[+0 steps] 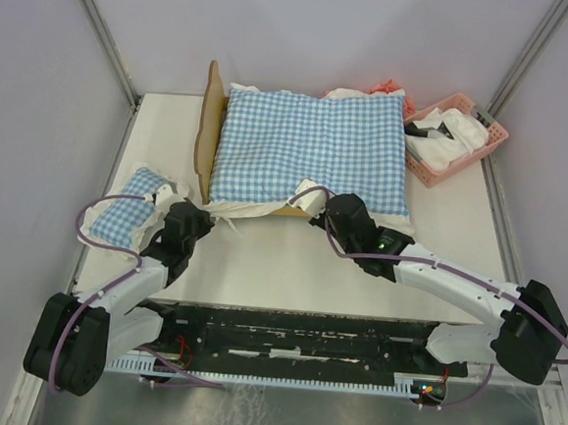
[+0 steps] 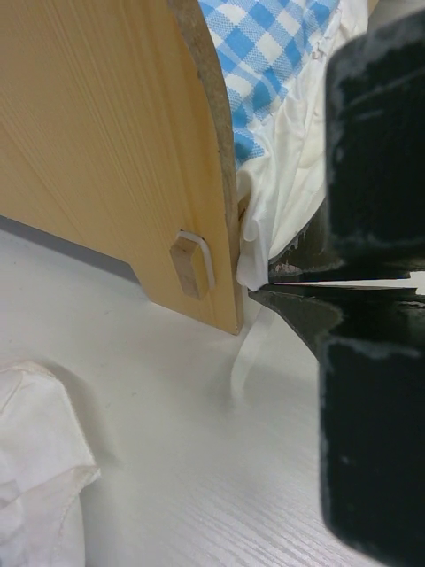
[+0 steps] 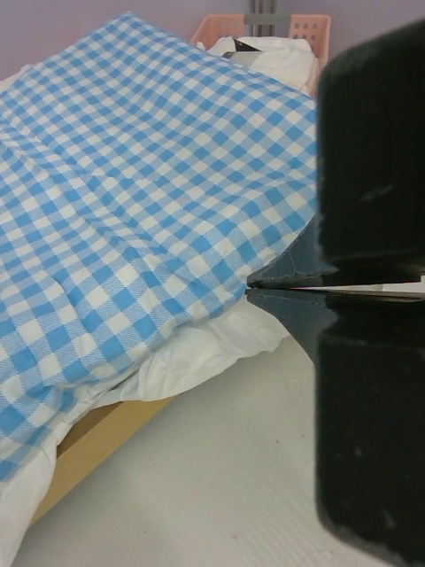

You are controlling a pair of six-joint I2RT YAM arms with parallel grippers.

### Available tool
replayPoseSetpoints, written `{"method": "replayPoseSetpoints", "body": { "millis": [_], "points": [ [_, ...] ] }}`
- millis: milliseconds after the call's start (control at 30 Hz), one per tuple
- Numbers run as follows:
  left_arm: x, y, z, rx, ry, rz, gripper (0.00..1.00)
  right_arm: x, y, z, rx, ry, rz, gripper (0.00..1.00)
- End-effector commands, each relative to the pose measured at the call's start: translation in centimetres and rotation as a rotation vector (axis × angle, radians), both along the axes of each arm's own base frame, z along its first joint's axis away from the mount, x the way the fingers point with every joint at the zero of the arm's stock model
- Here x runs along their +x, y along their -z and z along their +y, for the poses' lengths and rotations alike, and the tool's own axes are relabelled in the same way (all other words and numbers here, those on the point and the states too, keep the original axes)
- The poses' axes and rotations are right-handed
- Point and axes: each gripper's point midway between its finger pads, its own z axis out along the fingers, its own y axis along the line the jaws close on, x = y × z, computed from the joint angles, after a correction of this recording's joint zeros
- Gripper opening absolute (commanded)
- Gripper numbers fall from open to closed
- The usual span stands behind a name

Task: Set up the pet bed
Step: Adjust the mattress on the bed frame.

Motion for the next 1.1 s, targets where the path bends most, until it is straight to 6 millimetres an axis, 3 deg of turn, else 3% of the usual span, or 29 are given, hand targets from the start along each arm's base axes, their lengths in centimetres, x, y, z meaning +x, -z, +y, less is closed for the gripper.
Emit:
{"method": "replayPoseSetpoints", "body": {
  "millis": [0,167,200,233,267,433,533,633,667,700,733,900,1067],
  "points": [
    [1.2,-1.7,1.7,0.042,-0.093,-0.042,0.03,-0.9,-0.1,-0.7,0.023,-0.057,0.053,0.02],
    [1.3,-1.8,1.9,0.058,-0.096,-0.033,0.04,-1.2,-0.1,-0.5,0.049,-0.080,0.109,0.02],
    [1.3,-1.8,1.8,0.055,-0.095,-0.032,0.03,-1.1,0.4,-0.1,0.051,-0.082,0.122,0.05],
    [1.3,-1.7,1.8,0.052,-0.092,-0.030,0.04,-0.7,0.9,0.3,0.057,-0.080,0.118,0.19],
    [1.3,-1.7,1.7,0.047,-0.091,-0.031,0.04,-0.4,1.8,0.9,0.051,-0.094,0.122,0.24],
    [1.3,-1.8,1.6,0.043,-0.085,-0.033,0.04,1.1,2.4,3.5,0.050,-0.180,0.063,0.44],
    [1.4,-2.0,1.5,0.038,-0.086,-0.040,0.04,1.9,3.1,4.2,-0.008,-0.216,0.044,0.47],
    [1.6,-1.9,1.1,0.021,-0.077,-0.042,0.04,3.0,4.3,3.6,-0.095,-0.179,0.030,0.42],
    [1.7,-1.8,1.1,0.019,-0.079,-0.038,0.04,3.3,4.5,3.3,-0.116,-0.166,0.025,0.29],
    [1.7,-1.7,1.2,0.018,-0.083,-0.035,0.04,3.4,4.2,3.2,-0.125,-0.161,0.016,0.09],
    [1.7,-1.5,1.2,0.017,-0.089,-0.032,0.04,3.4,4.0,3.1,-0.128,-0.164,0.014,0.03],
    [1.7,-0.7,1.7,0.030,-0.118,-0.010,0.04,1.2,0.5,3.0,-0.030,-0.221,0.038,0.02],
    [1.6,-0.6,2.4,0.059,-0.144,-0.009,0.04,-0.1,0.9,2.8,0.034,-0.271,0.169,0.02]
  ]
}}
